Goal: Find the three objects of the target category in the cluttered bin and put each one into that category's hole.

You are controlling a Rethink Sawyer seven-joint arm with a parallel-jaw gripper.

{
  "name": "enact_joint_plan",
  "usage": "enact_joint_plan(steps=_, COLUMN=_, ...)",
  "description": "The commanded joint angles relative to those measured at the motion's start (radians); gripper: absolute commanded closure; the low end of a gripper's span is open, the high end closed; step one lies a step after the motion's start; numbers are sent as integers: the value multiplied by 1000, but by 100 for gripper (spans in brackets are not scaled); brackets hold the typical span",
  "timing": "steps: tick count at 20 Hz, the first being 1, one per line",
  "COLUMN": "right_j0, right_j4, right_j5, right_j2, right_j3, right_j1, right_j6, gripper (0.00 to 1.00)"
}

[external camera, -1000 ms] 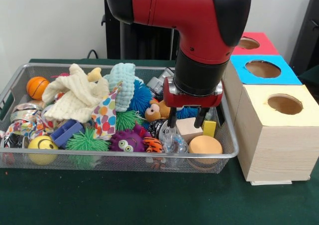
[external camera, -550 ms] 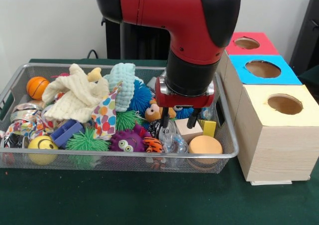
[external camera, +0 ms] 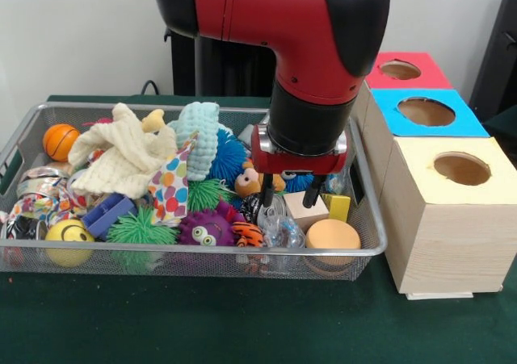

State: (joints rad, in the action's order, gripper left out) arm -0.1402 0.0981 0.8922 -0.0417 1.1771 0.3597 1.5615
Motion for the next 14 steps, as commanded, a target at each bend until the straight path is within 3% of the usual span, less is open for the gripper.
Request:
enact_joint_plan(steps=1, right_j0=1, right_j4=0, right_j5=-76, right_j2=76, right_j3=50, right_j1=-51, right_j6=104, gripper=0)
enact_joint_plan(steps=6, right_j0=-12, right_j4=5, right_j5=-122, right_j2=90, right_j3=18, right_j1=-105, right_j6=92, gripper=0)
enact_joint_plan(steps=14, right_j0=-6, right_j4=-3, right_j5=-147, right_j2=77, right_j3=40, right_j1=-111, right_j6=109, gripper=0)
